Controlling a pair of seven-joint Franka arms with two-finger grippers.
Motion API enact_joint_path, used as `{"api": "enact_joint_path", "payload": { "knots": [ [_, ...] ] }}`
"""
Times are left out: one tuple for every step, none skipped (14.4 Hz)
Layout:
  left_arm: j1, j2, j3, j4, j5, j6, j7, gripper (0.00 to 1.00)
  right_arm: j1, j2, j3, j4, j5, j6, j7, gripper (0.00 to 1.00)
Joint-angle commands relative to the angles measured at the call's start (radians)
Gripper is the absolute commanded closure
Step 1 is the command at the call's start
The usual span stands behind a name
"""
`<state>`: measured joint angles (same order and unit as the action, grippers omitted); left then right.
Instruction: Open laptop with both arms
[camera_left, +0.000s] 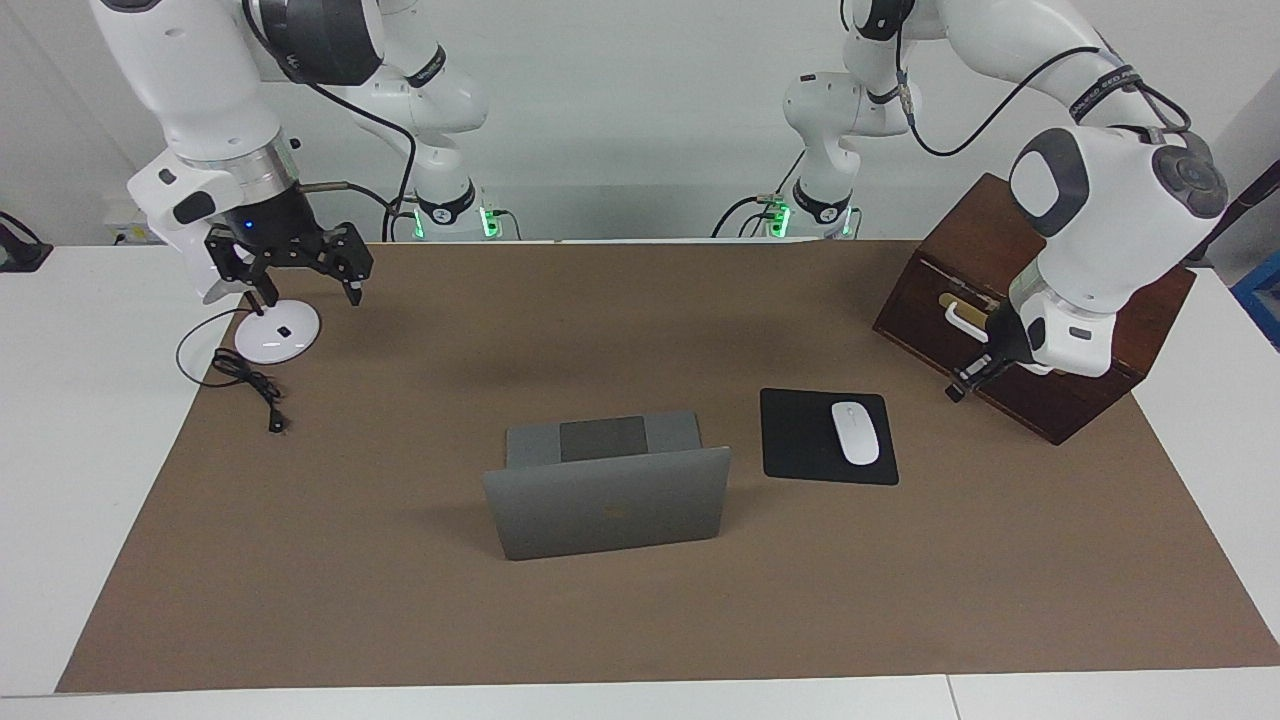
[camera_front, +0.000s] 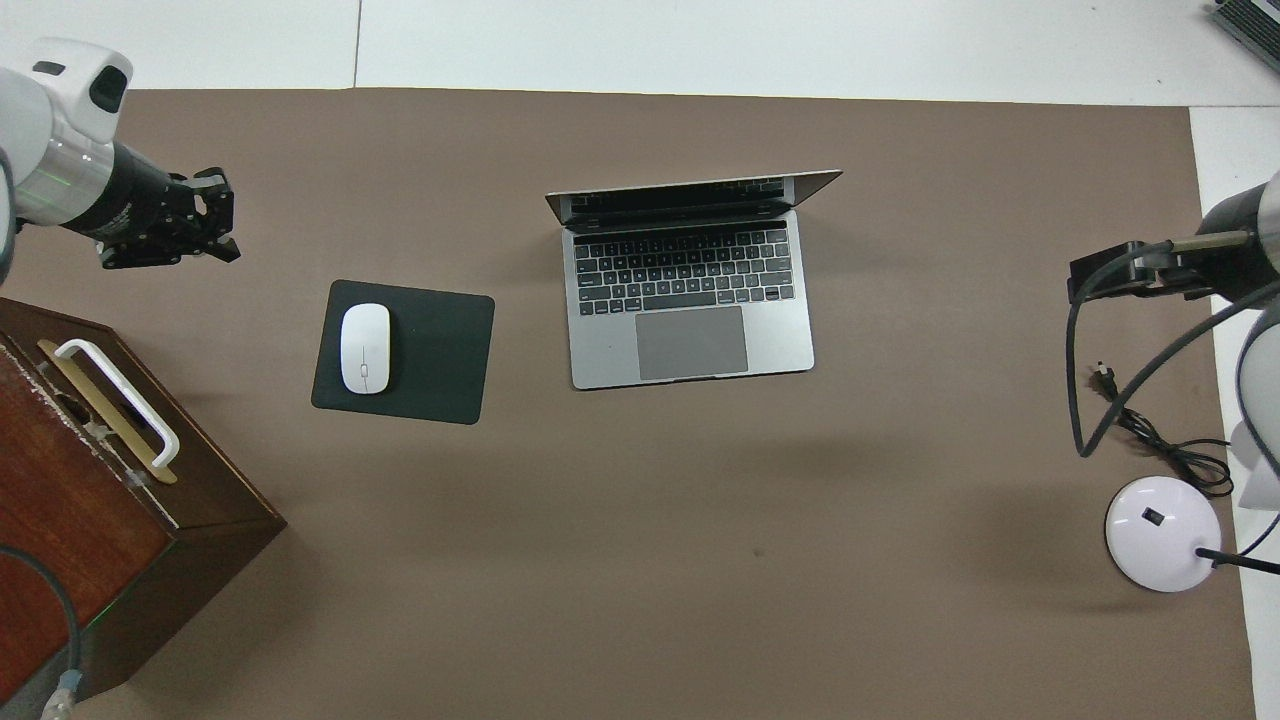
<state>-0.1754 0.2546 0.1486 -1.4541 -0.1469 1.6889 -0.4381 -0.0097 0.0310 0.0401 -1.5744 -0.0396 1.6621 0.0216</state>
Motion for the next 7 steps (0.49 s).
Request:
{"api": "enact_joint_path", "payload": {
  "knots": [
    [-0.002,-0.124,0.008,-0.063,0.041,-0.107,0.080,1.00,-0.018,-0.066,0.006,-0.110,0.024,0.060,0.004,0.00],
    [-0.002,-0.158,0.009,-0.087,0.044,-0.130,0.100,1.00,-0.018,-0.068,0.006,-0.113,0.026,0.061,0.004,0.00],
    [-0.002,-0.184,0.009,-0.113,0.055,-0.140,0.102,1.00,-0.018,-0.068,0.006,-0.114,0.026,0.061,0.004,0.00],
    [-0.002,-0.202,0.009,-0.127,0.070,-0.143,0.102,1.00,-0.018,-0.069,0.006,-0.118,0.024,0.061,0.004,0.00],
    [-0.009,-0.205,0.009,-0.135,0.090,-0.152,0.104,1.00,-0.016,-0.069,0.006,-0.118,0.024,0.062,0.006,0.00],
    [-0.009,-0.205,0.009,-0.137,0.102,-0.158,0.104,1.00,-0.016,-0.071,0.006,-0.122,0.024,0.065,0.006,0.00],
    [0.002,-0.216,0.008,-0.150,0.104,-0.150,0.102,1.00,-0.016,-0.078,0.006,-0.131,0.024,0.067,0.004,0.00]
  ]
}}
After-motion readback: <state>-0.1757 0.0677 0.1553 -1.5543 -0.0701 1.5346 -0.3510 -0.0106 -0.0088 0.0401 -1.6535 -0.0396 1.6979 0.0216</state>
